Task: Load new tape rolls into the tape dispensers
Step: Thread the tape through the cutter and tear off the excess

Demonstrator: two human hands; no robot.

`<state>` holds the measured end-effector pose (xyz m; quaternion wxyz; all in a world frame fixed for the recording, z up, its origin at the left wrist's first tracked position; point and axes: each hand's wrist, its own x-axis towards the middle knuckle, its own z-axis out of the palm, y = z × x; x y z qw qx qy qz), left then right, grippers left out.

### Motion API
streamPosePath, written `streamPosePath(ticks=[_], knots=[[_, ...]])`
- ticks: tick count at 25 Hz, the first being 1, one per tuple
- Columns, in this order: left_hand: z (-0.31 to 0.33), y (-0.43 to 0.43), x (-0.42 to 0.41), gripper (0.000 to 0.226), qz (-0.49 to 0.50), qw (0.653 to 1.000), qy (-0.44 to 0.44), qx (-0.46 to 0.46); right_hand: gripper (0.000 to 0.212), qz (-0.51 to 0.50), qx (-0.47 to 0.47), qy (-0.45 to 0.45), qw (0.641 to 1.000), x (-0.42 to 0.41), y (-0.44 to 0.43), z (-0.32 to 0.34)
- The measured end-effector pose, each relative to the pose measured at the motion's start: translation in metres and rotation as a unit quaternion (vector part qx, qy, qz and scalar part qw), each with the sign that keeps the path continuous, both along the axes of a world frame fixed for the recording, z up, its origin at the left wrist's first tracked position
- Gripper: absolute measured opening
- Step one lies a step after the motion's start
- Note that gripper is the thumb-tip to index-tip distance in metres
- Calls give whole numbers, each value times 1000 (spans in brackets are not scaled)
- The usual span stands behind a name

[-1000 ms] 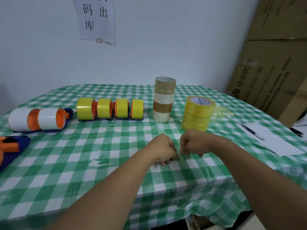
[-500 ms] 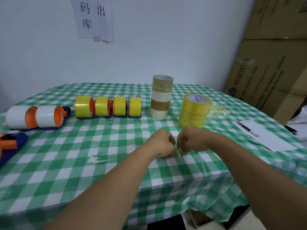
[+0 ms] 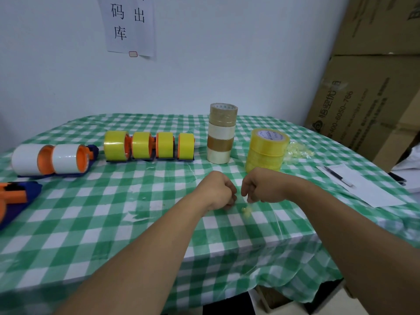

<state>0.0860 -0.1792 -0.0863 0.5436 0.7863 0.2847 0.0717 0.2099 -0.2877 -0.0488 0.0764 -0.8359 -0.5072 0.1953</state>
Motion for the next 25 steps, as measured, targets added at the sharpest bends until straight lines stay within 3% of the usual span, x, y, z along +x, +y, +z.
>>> streamPosePath(ticks=[3,6,12,17,21,23,25], knots=[[10,8,-12,8,28,1000,-6,-7,12,-7,61,11,998,-13,15,9],[23,25,-30,16,81,997,-3,3,13,1,90,29,996,-33,41,21],[40,79,-86,36,202,978,-38,28,39,-1,167,103,981,-82,101,28],[49,119,-135,24,269,960,-43,64,55,63,179,82,978,-124,143,35],[47,146,-167,24,339,924,15,174,34,66,182,92,977,-149,172,36],[44,160,-176,38,382,902,37,196,26,76,169,120,975,-158,187,35],[42,171,-182,39,411,888,37,204,21,85,160,155,971,-167,203,33]])
